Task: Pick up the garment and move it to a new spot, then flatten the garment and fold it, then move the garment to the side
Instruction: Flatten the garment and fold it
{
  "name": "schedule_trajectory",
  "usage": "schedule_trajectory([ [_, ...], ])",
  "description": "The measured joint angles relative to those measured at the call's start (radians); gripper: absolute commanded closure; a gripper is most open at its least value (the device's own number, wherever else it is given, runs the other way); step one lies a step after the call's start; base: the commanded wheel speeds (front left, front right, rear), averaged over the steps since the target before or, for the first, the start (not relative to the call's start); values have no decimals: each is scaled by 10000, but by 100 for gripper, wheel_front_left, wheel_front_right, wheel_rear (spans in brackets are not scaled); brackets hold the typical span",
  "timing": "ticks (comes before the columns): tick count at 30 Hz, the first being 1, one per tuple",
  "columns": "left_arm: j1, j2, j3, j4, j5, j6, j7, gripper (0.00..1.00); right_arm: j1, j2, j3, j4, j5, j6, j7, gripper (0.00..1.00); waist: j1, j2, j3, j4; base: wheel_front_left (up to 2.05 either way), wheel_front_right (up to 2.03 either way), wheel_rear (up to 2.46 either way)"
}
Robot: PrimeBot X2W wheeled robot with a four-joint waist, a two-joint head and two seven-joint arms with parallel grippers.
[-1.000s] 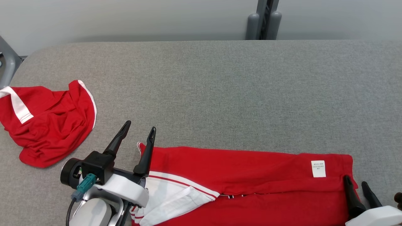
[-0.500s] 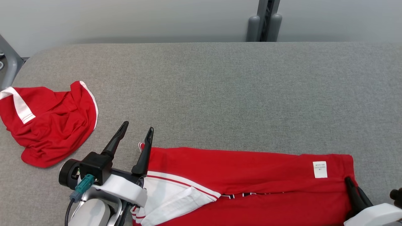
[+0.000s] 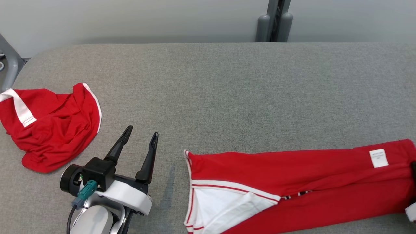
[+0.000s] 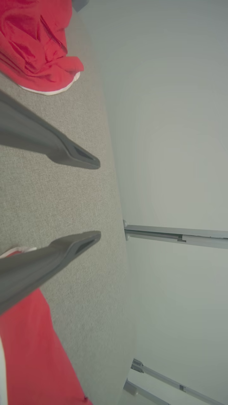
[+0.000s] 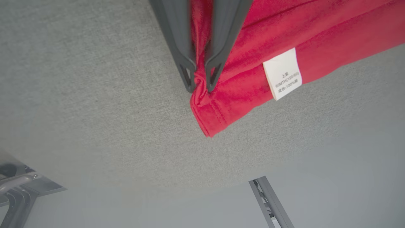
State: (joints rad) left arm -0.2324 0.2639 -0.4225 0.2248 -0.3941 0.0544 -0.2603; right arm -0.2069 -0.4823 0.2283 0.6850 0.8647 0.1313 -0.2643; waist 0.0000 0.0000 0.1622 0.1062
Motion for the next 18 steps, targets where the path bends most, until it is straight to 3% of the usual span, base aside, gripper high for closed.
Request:
schedule_trajectory([
  [7, -17, -42, 50, 115, 69, -105, 0, 0, -713, -965, -33, 514, 25, -2, 117, 100, 0, 0, 38, 30, 0, 0, 0],
  [18, 102, -163, 316, 211, 96, -171, 0, 0, -693, -1110, 1177, -995, 161, -4, 1271, 100, 0, 0, -335, -350, 0, 0, 0],
])
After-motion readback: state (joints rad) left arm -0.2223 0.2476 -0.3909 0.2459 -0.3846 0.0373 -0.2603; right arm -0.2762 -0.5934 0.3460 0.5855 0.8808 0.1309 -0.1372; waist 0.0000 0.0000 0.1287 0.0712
